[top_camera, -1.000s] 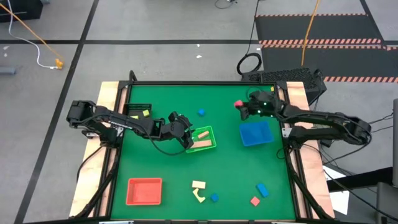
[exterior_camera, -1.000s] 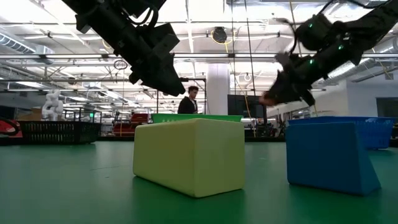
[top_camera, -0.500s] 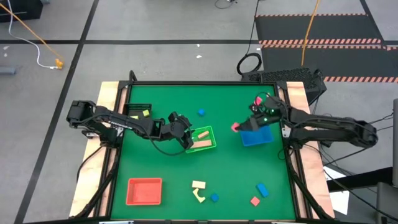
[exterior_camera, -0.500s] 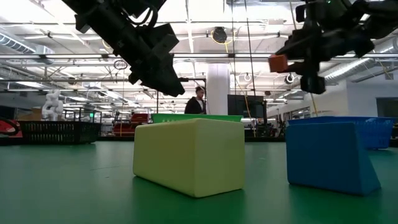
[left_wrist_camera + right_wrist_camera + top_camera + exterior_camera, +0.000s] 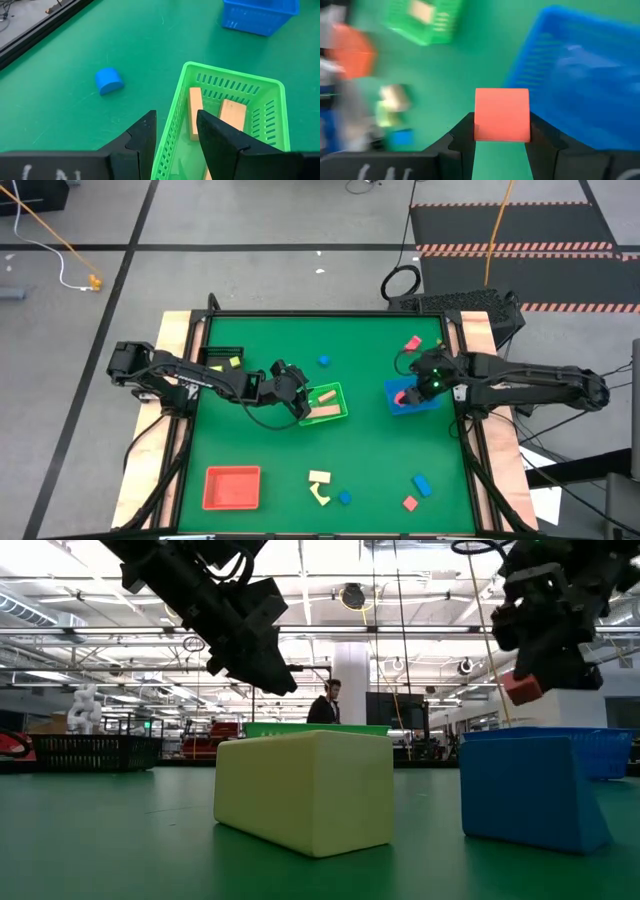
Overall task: Sort & place blocks by color
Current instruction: Put the top left red block into the blue bin
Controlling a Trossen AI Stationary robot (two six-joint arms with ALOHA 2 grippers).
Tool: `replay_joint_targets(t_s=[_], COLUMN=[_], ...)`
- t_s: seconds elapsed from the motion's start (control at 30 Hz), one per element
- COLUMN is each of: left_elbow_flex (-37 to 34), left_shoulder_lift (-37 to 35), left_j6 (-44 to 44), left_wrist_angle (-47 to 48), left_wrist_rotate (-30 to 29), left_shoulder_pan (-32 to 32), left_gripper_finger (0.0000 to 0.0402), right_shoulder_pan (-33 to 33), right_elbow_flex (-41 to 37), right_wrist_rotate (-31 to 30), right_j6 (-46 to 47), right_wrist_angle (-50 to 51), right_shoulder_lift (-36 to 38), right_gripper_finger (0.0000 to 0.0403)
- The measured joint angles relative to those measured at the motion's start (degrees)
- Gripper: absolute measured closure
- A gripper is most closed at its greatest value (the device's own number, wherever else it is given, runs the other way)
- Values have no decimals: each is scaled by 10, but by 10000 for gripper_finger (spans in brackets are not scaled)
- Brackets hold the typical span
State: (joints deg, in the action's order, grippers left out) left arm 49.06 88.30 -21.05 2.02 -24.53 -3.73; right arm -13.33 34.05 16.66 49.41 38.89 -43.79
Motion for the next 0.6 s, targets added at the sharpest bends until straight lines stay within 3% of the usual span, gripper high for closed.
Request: replay_joint_targets(t_s=[0.2,0.6], left_elbow_flex=[0,0], left_shoulder_lift=[0,0], left_j6=[-1,-2], left_wrist_angle=[0,0], left_wrist_rotate=[0,0], left_shoulder_pan=[0,0], left_gripper_finger=[259,259], right_shoulder_pan=[14,26], right_elbow_flex=[38,29], right_wrist_rotate=[-143,-180], right_j6=[-35,-36], right_wrist_angle=[143,124], right_shoulder_lift=[-21,-95], right_gripper_finger=[289,289])
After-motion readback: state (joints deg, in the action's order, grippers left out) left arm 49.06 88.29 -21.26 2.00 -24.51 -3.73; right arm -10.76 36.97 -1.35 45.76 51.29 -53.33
